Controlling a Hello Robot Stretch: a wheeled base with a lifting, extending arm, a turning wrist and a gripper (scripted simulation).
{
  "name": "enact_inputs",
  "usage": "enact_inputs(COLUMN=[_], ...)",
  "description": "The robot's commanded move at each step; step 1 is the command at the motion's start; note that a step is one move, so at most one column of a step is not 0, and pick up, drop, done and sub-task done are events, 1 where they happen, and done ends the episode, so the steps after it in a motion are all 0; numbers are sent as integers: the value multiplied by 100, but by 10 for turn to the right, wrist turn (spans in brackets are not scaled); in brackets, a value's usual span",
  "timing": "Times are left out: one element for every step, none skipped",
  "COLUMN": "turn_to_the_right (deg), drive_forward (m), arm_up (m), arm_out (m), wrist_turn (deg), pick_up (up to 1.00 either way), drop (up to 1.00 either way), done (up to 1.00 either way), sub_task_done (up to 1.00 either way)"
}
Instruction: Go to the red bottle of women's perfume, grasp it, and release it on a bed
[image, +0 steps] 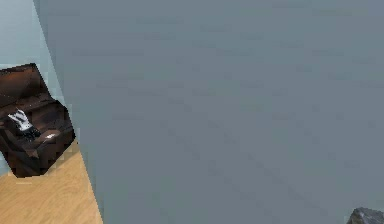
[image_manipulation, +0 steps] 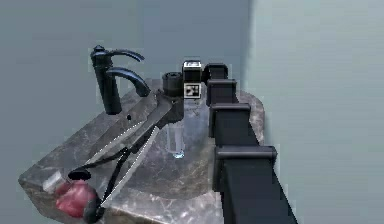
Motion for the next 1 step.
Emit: enact_inputs(turn_to_the_right=[0], drive_forward=[0], arm_up=[0], arm_out=[-26], wrist_turn=[0], pick_up=[0], drop=[0], done=[0], sub_task_done=[0])
